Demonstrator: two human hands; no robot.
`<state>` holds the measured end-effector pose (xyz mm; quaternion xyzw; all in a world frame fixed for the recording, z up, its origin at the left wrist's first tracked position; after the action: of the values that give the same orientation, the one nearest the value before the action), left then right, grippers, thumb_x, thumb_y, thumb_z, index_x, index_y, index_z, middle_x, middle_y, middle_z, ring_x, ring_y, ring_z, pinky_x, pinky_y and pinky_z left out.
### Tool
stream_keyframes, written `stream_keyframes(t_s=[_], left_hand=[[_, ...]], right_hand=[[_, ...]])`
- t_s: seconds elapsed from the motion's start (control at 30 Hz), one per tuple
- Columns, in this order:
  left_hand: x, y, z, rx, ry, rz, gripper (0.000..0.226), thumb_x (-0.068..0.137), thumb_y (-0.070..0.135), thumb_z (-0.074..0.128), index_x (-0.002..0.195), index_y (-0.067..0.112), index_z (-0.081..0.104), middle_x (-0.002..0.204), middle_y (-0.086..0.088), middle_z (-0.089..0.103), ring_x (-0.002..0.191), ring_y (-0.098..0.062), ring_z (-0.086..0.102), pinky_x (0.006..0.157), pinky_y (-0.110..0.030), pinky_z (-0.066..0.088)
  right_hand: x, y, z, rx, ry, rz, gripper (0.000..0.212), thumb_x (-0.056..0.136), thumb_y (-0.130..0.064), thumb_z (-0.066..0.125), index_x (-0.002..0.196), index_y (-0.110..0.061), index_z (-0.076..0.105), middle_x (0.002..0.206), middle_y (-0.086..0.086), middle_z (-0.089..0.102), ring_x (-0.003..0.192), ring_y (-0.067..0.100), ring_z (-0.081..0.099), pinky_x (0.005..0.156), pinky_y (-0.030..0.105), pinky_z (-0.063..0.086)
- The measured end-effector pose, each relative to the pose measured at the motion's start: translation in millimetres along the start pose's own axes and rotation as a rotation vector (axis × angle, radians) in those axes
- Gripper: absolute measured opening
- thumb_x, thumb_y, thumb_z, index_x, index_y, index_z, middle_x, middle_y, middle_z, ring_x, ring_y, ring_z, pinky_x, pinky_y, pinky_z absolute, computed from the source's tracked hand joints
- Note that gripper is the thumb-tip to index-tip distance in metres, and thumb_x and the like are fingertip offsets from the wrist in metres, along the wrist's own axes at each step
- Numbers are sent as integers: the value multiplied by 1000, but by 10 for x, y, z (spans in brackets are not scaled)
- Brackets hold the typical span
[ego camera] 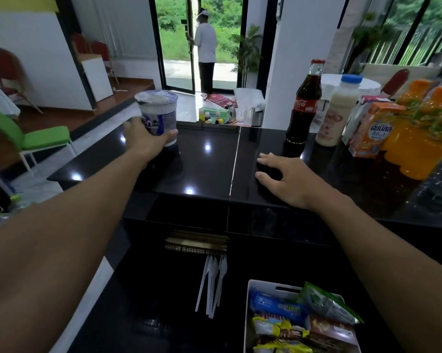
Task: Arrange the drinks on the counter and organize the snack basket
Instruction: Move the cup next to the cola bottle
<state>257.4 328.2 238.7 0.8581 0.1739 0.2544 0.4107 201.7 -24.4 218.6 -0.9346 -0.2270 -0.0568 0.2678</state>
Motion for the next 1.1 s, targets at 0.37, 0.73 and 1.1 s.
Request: stream_keyframes(t_s=[0.37,0.73,1.1], left_hand=[[-507,796,620,-126,-167,160,85,53,58,87,119,20,51,119,0,62,100,-13,60,82,-25,52],[-543,1555,1614,-180,-246,161,88,51,50,91,121,14,51,119,-2,61,107,-20,60,91,-36,53],[-647,1467,1854,-179,-314,185,93,53,50,91,129,15,48,123,1,62,108,-15,59,90,-27,49]], right_hand=[[-378,760,-488,-201,21,354,75,95,-68,43,155,-24,33,163,5,31,151,26,26,118,43,26],[-271,852,-422,-288,0,279,74,99,-61,32,159,-17,26,167,1,17,154,17,12,124,37,9],[-251,845,-435,-250,61,272,75,94,-62,32,155,-18,33,165,1,26,153,19,18,123,40,13]])
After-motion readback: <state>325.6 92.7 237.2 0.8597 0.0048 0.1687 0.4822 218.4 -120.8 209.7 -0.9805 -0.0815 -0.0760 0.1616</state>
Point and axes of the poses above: each hand's wrist, its own x-axis towards the middle knuckle, its own z-axis out of the palm, y = z × x, the point moved 7 cm from there along x, towards the middle knuckle
